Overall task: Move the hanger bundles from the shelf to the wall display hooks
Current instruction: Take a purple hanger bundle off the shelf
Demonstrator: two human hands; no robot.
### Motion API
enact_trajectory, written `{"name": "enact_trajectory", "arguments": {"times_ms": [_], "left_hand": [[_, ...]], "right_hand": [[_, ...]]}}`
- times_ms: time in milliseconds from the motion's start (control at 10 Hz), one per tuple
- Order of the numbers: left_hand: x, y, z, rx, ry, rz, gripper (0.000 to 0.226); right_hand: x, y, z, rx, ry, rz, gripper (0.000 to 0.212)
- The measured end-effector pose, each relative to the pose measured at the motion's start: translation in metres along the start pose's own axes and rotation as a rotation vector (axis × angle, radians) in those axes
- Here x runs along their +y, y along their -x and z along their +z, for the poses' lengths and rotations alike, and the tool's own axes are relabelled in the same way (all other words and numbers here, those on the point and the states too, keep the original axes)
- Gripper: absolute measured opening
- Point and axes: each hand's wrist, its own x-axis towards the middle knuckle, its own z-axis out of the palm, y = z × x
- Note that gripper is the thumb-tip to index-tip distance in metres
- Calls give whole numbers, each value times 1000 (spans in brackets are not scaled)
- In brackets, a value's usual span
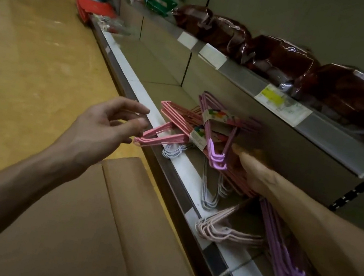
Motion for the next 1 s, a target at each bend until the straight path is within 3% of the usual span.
{"name": "enact_trajectory", "arguments": {"times_ms": [200,300,400,600,700,800,900,1000], "left_hand": [[-13,-21,15,-5,-78,-46,20],[-15,-27,23,-5,-95,-55,18],[-17,-34,35,-26,-105,-56,16],[-13,-40,56,-111,-139,-34,16],[-13,-40,60,-136,-135,-35,15],[-13,-42,58,-129,-142,-36,15],[-13,-44,52,-88,-132,-48,15],[-15,-43,45,-43,-125,-68,14]], "right_hand": [[-8,-47,1,0,-71,-28,42],[-11,-63,10,-23,7,-9,38],[-12,-64,16,-91,-13,5,10],[-16,-63,14,-11,-233,-8,11],[-13,-64,14,-32,-303,-33,29],[-9,-58,10,-61,-332,-58,13],[-7,-60,12,-142,-335,-32,55],[-3,-60,17,-205,-304,-32,44]]}}
